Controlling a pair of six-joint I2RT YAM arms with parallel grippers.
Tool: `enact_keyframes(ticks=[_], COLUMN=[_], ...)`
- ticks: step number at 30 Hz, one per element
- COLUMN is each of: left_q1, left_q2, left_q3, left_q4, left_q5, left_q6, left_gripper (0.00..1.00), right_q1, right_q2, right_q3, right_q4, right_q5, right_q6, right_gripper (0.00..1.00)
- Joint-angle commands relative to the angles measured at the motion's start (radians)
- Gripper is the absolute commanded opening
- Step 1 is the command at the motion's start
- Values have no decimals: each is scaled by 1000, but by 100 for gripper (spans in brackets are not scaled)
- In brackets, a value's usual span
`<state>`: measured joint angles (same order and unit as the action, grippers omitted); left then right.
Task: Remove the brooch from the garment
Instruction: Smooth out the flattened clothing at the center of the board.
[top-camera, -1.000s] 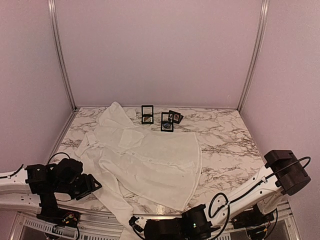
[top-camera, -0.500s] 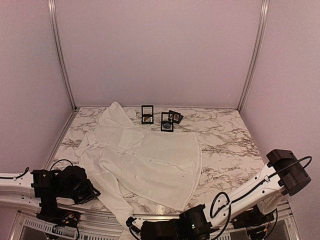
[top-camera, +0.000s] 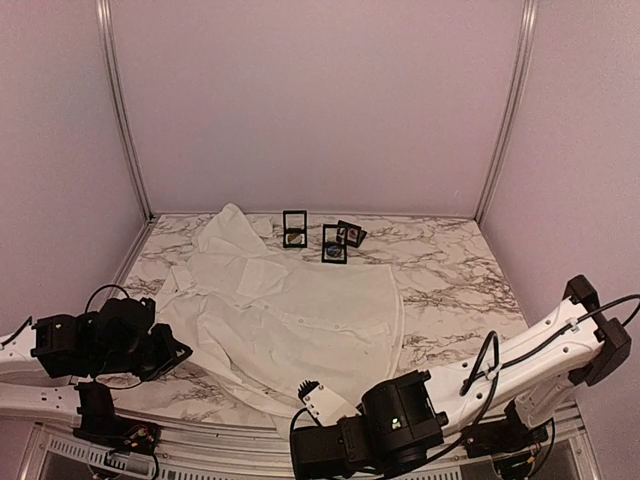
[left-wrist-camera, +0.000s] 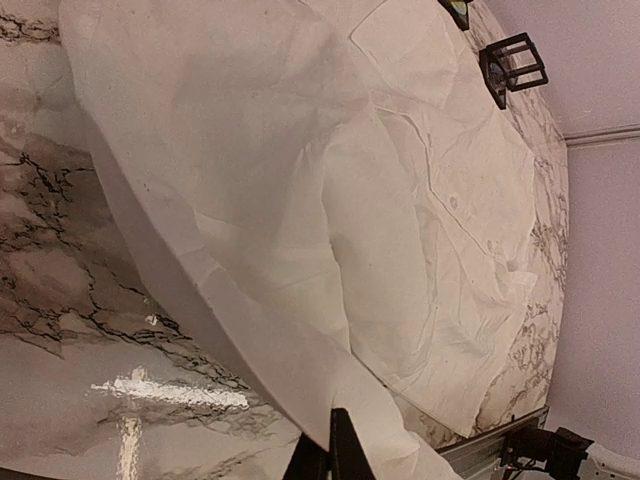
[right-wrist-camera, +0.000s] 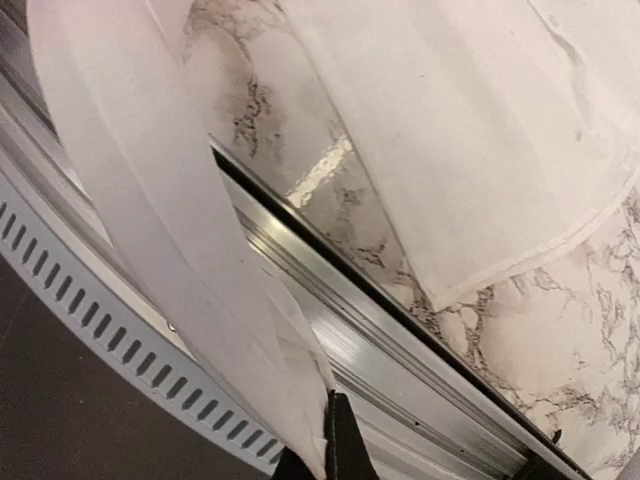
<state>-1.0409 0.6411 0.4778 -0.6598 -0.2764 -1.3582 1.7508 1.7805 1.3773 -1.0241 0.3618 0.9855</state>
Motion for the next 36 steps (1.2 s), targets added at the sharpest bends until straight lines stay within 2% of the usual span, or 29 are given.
enact_keyframes(ticks=[1,7,8,11,13,16,18,19,21,24,27,32,36], left_q1=[19,40,42,42,42,42,42,42,43,43,43,44,44], left_q2=[-7,-48,-53,-69,-88,-109,-112,-109,-98,-73,-52,-29,-23], left_q3=[27,0,-13,-49,-66,-85,-94,-96,-93,-76,-59,-44,-44], left_q4=[-100,-127,-127,-131,-140,-156,-156,-156,-153,-152,-142,-128,-120], left_q5=[-48,-39,-32,-15,-12,-13,-10,-8,-12,-23,-26,-29,-21], left_q6=[37,37,37,31,26,22,21,22,33,51,66,76,77], left_gripper=[0,0,0,0,0,0,1,7,9,11,5,5,5], right_q1=[-45,23,47,105,128,145,144,142,125,42,-48,-147,-171], right_q2=[-88,-2,29,127,146,56,-44,-94,-187,-314,-430,-549,-604], right_q3=[-34,12,22,31,6,-70,-137,-164,-221,-325,-450,-625,-751], right_q4=[-349,-327,-300,-207,-101,89,232,288,374,394,449,545,628], right_q5=[214,264,275,248,193,114,65,50,38,5,-34,-87,-131], right_q6=[69,138,129,94,50,-2,-43,-57,-55,16,66,129,181], right_gripper=[0,0,7,37,52,73,81,83,85,85,80,77,74])
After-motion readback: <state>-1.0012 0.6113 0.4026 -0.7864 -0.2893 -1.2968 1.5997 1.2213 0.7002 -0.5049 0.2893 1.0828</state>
